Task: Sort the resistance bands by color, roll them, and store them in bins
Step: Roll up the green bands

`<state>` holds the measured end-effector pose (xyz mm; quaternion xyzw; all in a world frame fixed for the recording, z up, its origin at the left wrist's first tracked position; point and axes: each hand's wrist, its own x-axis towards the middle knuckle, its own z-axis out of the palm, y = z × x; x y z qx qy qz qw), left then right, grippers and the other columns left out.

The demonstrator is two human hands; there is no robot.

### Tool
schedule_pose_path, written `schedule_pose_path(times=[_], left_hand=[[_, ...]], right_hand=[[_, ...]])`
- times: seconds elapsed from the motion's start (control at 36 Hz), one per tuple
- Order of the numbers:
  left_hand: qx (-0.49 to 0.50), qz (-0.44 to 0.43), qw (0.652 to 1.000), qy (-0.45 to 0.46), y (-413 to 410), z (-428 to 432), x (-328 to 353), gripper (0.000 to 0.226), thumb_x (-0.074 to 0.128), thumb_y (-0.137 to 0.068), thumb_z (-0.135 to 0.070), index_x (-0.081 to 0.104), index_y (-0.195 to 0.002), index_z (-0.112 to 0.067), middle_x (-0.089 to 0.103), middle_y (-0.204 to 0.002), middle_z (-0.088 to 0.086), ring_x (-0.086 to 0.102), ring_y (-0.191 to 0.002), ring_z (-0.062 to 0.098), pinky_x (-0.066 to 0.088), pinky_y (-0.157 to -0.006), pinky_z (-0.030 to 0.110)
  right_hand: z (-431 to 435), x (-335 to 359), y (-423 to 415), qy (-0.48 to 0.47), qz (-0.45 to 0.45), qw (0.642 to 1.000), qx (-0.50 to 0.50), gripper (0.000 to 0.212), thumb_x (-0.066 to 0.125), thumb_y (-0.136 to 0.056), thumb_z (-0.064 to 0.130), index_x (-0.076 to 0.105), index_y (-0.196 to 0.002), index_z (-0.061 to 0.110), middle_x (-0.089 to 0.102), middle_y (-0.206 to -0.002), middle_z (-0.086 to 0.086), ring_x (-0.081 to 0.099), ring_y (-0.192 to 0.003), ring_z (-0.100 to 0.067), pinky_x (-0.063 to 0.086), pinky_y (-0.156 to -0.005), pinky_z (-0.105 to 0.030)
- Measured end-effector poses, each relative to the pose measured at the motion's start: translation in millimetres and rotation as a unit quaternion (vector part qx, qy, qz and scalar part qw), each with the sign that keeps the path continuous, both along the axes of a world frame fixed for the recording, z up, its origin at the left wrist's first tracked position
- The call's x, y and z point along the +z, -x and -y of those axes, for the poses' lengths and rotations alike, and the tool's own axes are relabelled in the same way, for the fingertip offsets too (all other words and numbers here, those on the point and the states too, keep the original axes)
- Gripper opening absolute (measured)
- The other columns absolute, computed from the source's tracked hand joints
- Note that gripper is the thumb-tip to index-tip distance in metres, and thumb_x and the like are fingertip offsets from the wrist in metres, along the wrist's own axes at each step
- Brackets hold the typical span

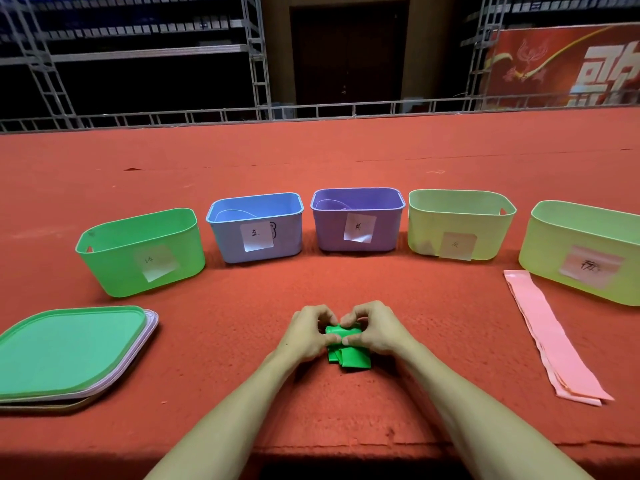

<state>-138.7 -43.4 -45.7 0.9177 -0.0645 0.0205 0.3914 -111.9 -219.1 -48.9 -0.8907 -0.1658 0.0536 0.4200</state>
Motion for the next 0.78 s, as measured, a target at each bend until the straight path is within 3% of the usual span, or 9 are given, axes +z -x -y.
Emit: schedule_pose_path(times=[0.08, 0.17, 0.22, 0.31, 0.47, 0.61, 0.72, 0.78], left_hand=[[0.002, 0.013, 1.0, -0.006, 4.1, 2.4, -1.0, 0.023, 0.083, -0.067, -0.015, 0.065, -0.08, -0.022, 0.071, -0.081, -0.003, 0.067, -0.079, 0.015, 0.054, -0.075, 0.03], [0.005, 0.023, 1.0, -0.018, 7.9, 4.7, -0.6, 0.024, 0.081, -0.066, -0.011, 0.065, -0.08, -0.022, 0.07, -0.082, -0.004, 0.066, -0.08, 0.015, 0.053, -0.076, 0.029], [0.004, 0.028, 0.999, -0.024, 9.9, 5.7, 0.2, 0.023, 0.081, -0.066, -0.011, 0.065, -0.079, -0.021, 0.069, -0.081, -0.005, 0.065, -0.08, 0.014, 0.052, -0.076, 0.028], [0.001, 0.035, 0.999, -0.031, 13.1, 6.3, 0.8, 0.022, 0.081, -0.066, -0.012, 0.066, -0.08, -0.02, 0.068, -0.081, -0.006, 0.062, -0.076, 0.011, 0.051, -0.074, 0.027], [-0.012, 0.026, 1.0, 0.01, 15.1, 1.9, -0.6, 0.021, 0.08, -0.07, -0.017, 0.063, -0.073, -0.028, 0.07, -0.079, -0.008, 0.063, -0.073, 0.006, 0.051, -0.074, 0.022], [-0.024, 0.018, 0.998, 0.048, 14.9, -2.6, -1.1, 0.028, 0.071, -0.079, -0.004, 0.064, -0.076, -0.031, 0.069, -0.081, -0.01, 0.065, -0.081, 0.005, 0.051, -0.083, 0.022], [-0.034, -0.011, 0.998, 0.041, 14.3, -4.8, -3.4, 0.02, 0.073, -0.081, -0.012, 0.069, -0.097, -0.023, 0.07, -0.095, -0.005, 0.065, -0.09, 0.008, 0.051, -0.088, 0.024], [-0.047, -0.037, 0.998, 0.024, 13.2, -8.3, -5.0, 0.028, 0.073, -0.082, -0.02, 0.07, -0.11, -0.019, 0.071, -0.104, -0.006, 0.065, -0.096, 0.008, 0.05, -0.094, 0.029]], right_hand=[[2.7, 2.9, -0.1, -0.006, -0.005, 1.0, 0.01, 0.019, 0.083, -0.065, 0.028, 0.069, -0.062, 0.04, 0.074, -0.081, 0.01, 0.067, -0.079, -0.005, 0.055, -0.083, -0.03], [4.3, 2.1, 0.6, -0.005, 0.0, 1.0, 0.015, 0.021, 0.08, -0.074, 0.018, 0.069, -0.07, 0.036, 0.072, -0.079, 0.012, 0.064, -0.076, 0.0, 0.054, -0.082, -0.03], [3.5, 0.8, 2.8, -0.004, 0.003, 1.0, 0.018, 0.021, 0.078, -0.075, 0.014, 0.073, -0.089, 0.029, 0.073, -0.093, 0.01, 0.066, -0.087, -0.002, 0.054, -0.089, -0.031], [3.7, 1.0, 3.5, 0.02, -0.009, 0.999, 0.037, 0.037, 0.077, -0.078, 0.013, 0.07, -0.114, 0.015, 0.061, -0.117, 0.012, 0.061, -0.109, -0.006, 0.047, -0.097, -0.022], [5.6, 4.0, 7.3, 0.056, -0.007, 0.998, 0.024, 0.028, 0.081, -0.074, 0.026, 0.075, -0.101, 0.021, 0.073, -0.094, 0.008, 0.065, -0.087, -0.003, 0.049, -0.084, -0.021], [8.3, 2.2, 12.2, 0.038, -0.018, 0.999, 0.019, 0.028, 0.084, -0.069, 0.018, 0.064, -0.076, 0.036, 0.072, -0.093, 0.008, 0.062, -0.082, -0.003, 0.048, -0.076, -0.02], [7.1, 1.2, 15.7, 0.034, -0.013, 0.999, 0.006, 0.033, 0.086, -0.066, 0.014, 0.061, -0.068, 0.036, 0.072, -0.092, 0.006, 0.063, -0.083, -0.006, 0.051, -0.081, -0.023], [6.5, 1.7, 17.9, 0.031, -0.009, 0.999, 0.004, 0.035, 0.086, -0.065, 0.012, 0.06, -0.066, 0.035, 0.071, -0.09, 0.007, 0.064, -0.083, -0.007, 0.051, -0.082, -0.023]])
